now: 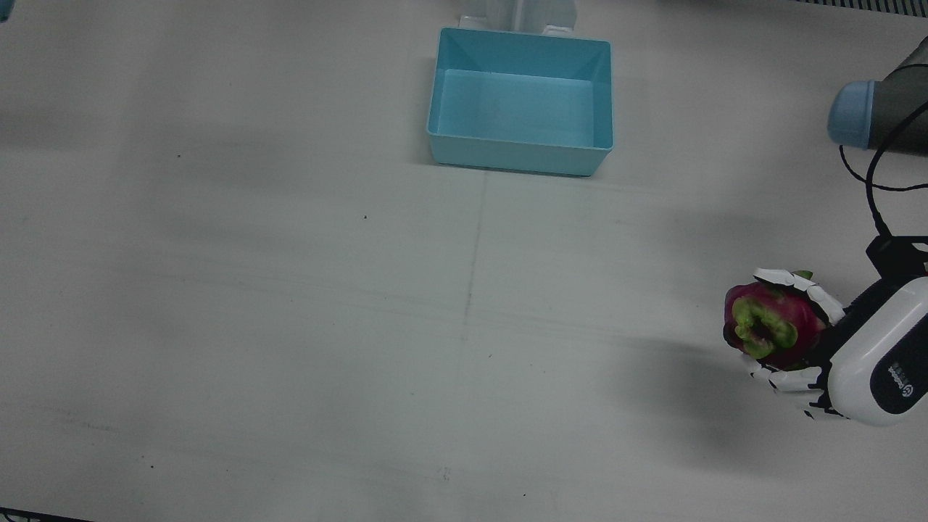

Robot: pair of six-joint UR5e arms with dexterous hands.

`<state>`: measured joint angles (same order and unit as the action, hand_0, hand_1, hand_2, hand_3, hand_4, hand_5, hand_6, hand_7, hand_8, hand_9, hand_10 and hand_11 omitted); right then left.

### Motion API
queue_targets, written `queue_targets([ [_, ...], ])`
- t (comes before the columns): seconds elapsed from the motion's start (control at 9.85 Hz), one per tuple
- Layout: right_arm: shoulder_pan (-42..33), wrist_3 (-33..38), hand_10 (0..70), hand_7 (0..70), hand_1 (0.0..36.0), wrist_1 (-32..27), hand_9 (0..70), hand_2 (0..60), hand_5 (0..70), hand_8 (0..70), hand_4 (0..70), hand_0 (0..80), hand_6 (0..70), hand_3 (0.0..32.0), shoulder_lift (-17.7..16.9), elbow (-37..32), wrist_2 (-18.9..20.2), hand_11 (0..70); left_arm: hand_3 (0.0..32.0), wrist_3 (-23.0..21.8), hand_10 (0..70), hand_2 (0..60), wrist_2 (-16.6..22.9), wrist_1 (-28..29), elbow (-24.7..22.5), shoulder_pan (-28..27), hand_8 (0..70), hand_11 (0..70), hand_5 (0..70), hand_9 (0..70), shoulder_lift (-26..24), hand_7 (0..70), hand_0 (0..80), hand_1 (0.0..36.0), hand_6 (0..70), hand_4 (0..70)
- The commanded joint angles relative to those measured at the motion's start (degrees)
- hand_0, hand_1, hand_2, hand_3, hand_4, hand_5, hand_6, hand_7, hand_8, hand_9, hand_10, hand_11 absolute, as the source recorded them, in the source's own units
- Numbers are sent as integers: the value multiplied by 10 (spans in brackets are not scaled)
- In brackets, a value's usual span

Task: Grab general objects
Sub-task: 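Lift the dragon fruit off the table with the left hand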

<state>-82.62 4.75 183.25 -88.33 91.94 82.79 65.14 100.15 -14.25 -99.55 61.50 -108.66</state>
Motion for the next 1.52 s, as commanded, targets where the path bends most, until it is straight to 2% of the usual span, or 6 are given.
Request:
queue_targets([
  [0.0, 0, 0, 0, 0, 0, 0, 0, 0, 0, 0, 0, 0, 0, 0, 0, 0, 0, 0, 0, -161, 700, 270, 49, 153, 56, 9, 700, 700, 700, 700, 2, 700, 465, 0, 700, 700],
  [0.3, 0, 0, 0, 0, 0, 0, 0, 0, 0, 0, 0, 0, 0, 0, 0, 1, 0, 0, 0, -236, 700, 289, 63, 193, 50, 6, 700, 700, 700, 700, -1, 700, 478, 0, 700, 700],
  [0.51, 0, 0, 0, 0, 0, 0, 0, 0, 0, 0, 0, 0, 0, 0, 0, 1, 0, 0, 0, -242, 700, 306, 74, 189, 46, -25, 700, 700, 700, 700, -2, 700, 490, 5, 700, 700],
  [0.81, 0, 0, 0, 0, 0, 0, 0, 0, 0, 0, 0, 0, 0, 0, 0, 0, 0, 0, 0, -242, 626, 287, 77, 173, 44, -110, 700, 700, 700, 700, -9, 700, 512, 43, 700, 700],
  [1.22, 0, 0, 0, 0, 0, 0, 0, 0, 0, 0, 0, 0, 0, 0, 0, 0, 0, 0, 0, -244, 619, 281, 86, 166, 39, -135, 700, 700, 700, 700, -11, 700, 524, 56, 700, 700],
  [1.42, 0, 0, 0, 0, 0, 0, 0, 0, 0, 0, 0, 0, 0, 0, 0, 1, 0, 0, 0, -245, 609, 277, 93, 164, 13, -156, 700, 700, 700, 700, -12, 700, 525, 58, 700, 700],
])
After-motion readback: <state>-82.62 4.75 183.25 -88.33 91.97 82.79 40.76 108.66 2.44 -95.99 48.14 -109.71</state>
